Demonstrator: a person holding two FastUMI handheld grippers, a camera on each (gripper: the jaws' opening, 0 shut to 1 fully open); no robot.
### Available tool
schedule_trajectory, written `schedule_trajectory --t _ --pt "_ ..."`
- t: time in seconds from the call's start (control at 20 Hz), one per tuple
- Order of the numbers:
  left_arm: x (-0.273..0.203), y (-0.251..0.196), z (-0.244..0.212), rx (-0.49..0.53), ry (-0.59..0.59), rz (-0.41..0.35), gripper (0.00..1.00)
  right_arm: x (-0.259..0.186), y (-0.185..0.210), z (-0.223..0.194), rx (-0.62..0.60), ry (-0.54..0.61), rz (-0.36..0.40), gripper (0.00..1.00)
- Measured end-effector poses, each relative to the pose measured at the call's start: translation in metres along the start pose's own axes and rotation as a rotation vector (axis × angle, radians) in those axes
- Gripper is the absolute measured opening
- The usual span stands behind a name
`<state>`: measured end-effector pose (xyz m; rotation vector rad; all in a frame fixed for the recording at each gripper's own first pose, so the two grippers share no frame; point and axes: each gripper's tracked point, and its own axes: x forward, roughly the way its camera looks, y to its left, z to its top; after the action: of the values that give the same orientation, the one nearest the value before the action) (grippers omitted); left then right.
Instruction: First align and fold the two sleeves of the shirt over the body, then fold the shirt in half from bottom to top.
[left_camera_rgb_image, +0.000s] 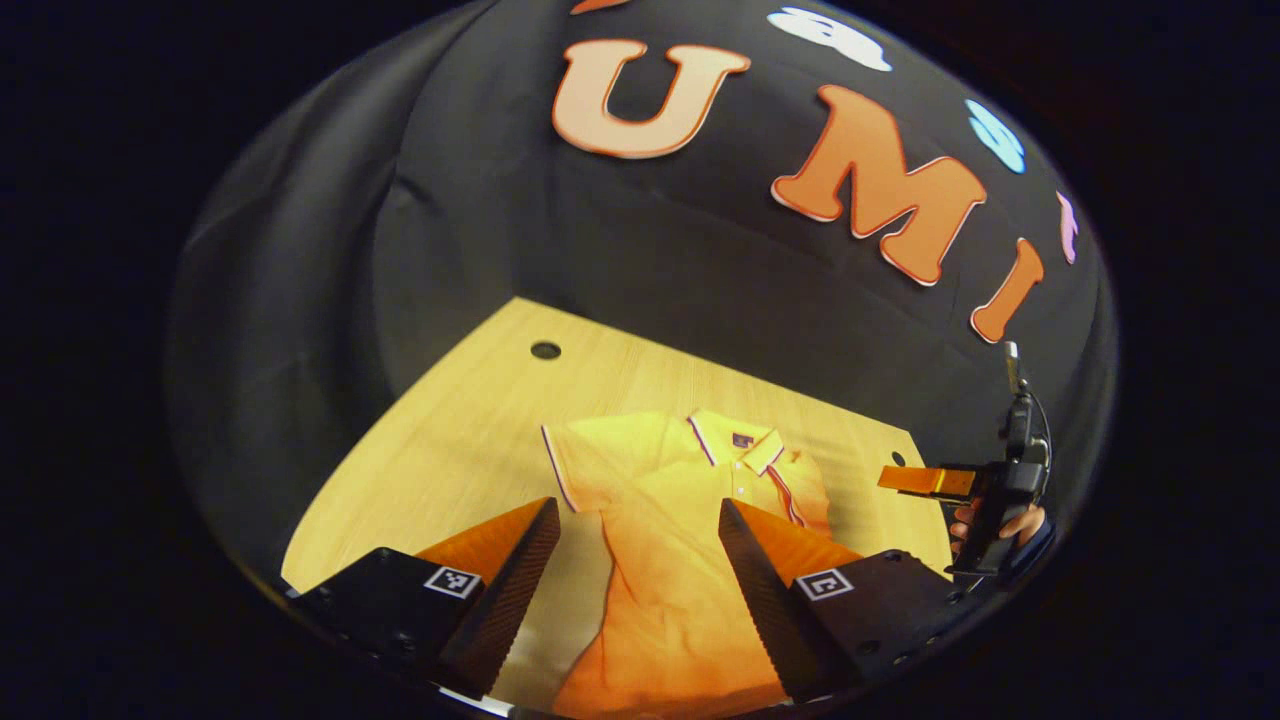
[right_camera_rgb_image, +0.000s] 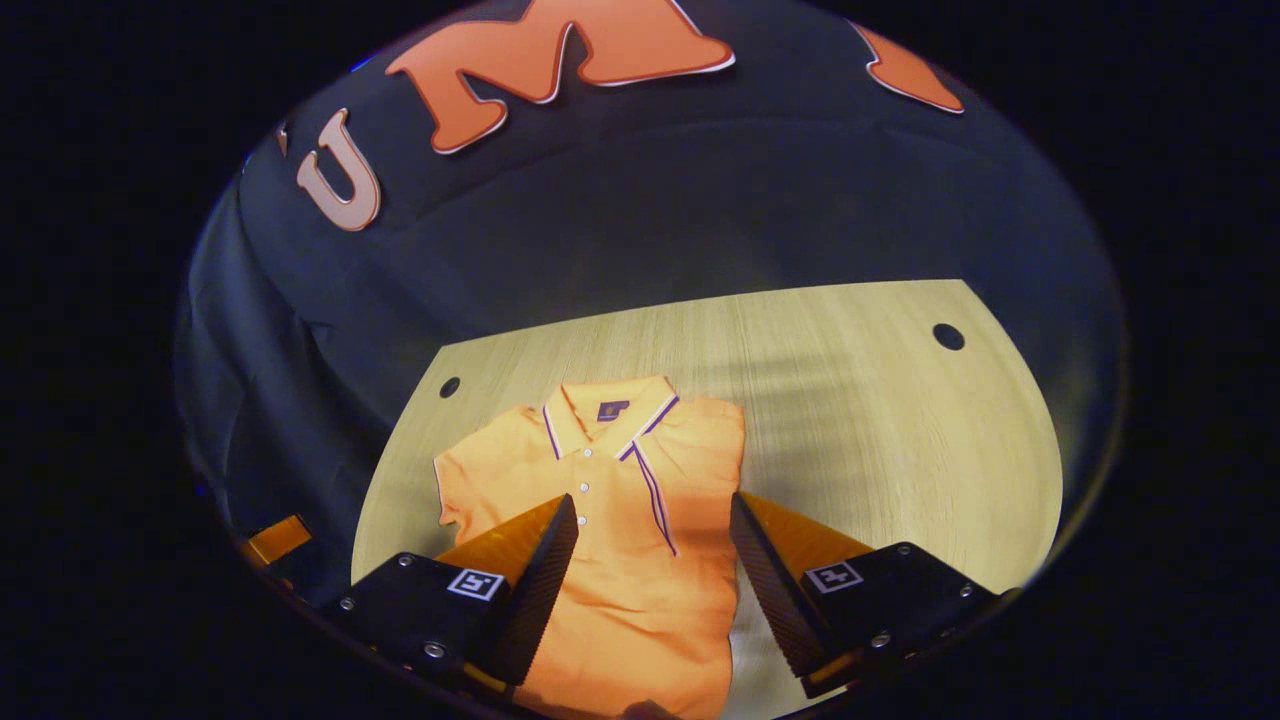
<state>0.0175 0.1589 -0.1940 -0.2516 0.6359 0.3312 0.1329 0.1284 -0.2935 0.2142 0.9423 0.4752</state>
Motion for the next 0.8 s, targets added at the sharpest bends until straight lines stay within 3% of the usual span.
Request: schedule_trajectory --t 0.35,0.6,0.8 --pt "0.099 0.039 -0.002 0.035 0.232 0.004 0.97 -0.07 -0.002 -0.002 0.045 -0.194 -0.169 0.94" --pt "0.163 0.059 -0.018 0.013 0.406 0.047 0.98 -0.112 -0.021 -0.022 -0.008 -0.253 -0.309 0.94" --pt "0.211 0.077 -0.032 0.024 0.497 0.127 0.98 -0.138 -0.027 -0.029 -0.002 -0.31 -0.371 0.94"
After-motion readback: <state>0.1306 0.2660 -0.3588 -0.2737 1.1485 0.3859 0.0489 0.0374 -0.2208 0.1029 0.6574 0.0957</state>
